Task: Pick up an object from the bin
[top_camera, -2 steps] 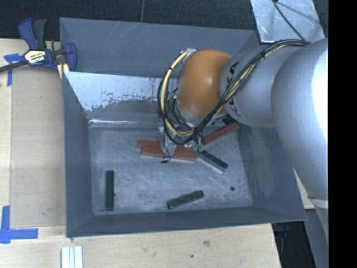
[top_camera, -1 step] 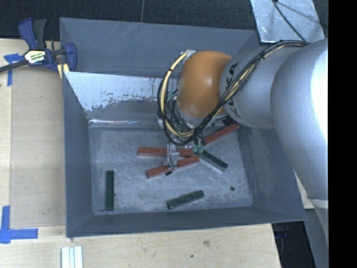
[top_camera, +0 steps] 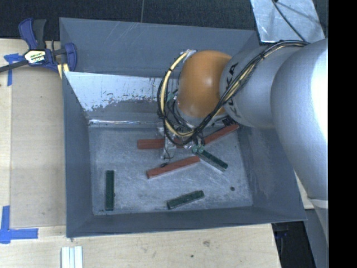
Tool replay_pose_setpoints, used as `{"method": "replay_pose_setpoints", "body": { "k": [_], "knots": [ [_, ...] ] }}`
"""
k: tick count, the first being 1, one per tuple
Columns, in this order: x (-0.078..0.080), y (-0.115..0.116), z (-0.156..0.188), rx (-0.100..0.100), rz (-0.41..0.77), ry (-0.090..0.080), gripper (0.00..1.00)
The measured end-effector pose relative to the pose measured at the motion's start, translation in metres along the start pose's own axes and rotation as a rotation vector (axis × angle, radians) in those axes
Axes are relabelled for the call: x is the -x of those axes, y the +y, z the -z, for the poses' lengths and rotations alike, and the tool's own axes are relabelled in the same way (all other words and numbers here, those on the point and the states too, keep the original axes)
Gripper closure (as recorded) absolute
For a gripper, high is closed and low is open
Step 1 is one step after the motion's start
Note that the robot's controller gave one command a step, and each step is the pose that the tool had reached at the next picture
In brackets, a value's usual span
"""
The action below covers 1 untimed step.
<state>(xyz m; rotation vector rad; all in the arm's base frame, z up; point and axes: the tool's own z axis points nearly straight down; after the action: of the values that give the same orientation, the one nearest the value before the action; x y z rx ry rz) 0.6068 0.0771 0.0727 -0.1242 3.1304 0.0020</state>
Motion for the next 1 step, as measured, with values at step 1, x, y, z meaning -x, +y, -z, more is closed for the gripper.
{"method": "replay_pose_setpoints", "body": {
  "k": [1],
  "knots": [
    [0.0019,-0.0149,0.0954,-0.001,-0.063,-0.004,1.0]
  ]
}}
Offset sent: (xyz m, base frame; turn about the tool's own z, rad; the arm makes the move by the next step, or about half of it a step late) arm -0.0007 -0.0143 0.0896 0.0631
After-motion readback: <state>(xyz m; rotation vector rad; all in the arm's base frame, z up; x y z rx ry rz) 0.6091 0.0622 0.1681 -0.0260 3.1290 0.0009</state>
